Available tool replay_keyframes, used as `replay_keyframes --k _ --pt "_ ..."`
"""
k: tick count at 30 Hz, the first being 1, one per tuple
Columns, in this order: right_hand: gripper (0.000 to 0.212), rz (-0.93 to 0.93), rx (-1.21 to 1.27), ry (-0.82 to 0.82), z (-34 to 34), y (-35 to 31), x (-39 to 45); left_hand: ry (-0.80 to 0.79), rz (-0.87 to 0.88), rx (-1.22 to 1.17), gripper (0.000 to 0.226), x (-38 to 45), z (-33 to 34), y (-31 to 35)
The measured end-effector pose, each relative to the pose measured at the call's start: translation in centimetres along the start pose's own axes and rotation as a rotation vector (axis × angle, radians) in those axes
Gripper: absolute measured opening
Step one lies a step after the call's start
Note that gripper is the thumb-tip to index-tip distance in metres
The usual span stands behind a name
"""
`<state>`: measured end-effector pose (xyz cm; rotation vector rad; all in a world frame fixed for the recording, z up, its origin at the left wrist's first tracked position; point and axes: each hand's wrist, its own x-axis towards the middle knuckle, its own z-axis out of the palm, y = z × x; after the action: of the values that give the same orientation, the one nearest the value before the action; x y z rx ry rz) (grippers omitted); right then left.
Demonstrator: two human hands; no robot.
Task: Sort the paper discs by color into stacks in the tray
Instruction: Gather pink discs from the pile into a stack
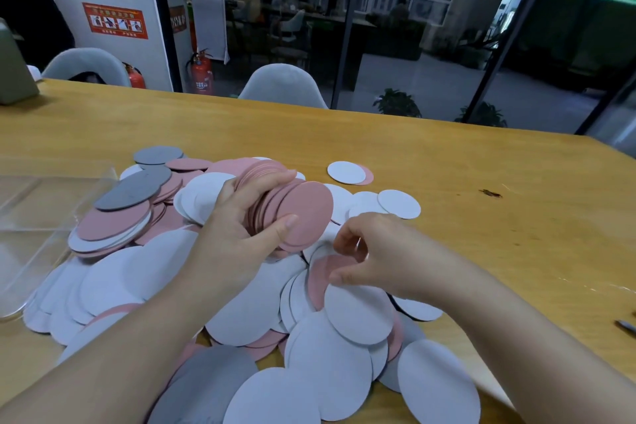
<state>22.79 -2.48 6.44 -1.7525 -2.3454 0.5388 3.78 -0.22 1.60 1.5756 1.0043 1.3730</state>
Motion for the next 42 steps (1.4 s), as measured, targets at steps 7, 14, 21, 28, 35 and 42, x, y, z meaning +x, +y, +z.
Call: replay_keyframes --k 7,14,21,28,35,42 --pt "0.016 -0.003 0.121 -0.124 0.5 0.4 0.2 -0.015 -0.013 0.000 0.053 -0.1 0.0 0.4" --pt "0.007 -0.061 0.381 0.010 0.2 0.5 0.5 0.002 0.038 0.102 0.052 -0.2 -0.1 0.6" --pt "0.014 -0.007 0.610 0.347 1.4 0.5 1.4 -0.029 0.030 0.206 0.044 0.0 -0.2 0.6" --pt "0.012 -0.103 0.746 0.416 1.8 0.8 2.3 -0.054 0.056 0.213 0.049 -0.1 -0.3 0.4" --pt "0.012 0.155 0.413 0.498 -0.3 6.4 7.0 -0.046 0.051 0.184 0.048 -0.1 -0.3 0.4" --pt "0.067 0.324 0.186 0.246 -0.8 11.0 11.9 -0.041 0.021 0.173 0.047 0.1 -0.3 0.1"
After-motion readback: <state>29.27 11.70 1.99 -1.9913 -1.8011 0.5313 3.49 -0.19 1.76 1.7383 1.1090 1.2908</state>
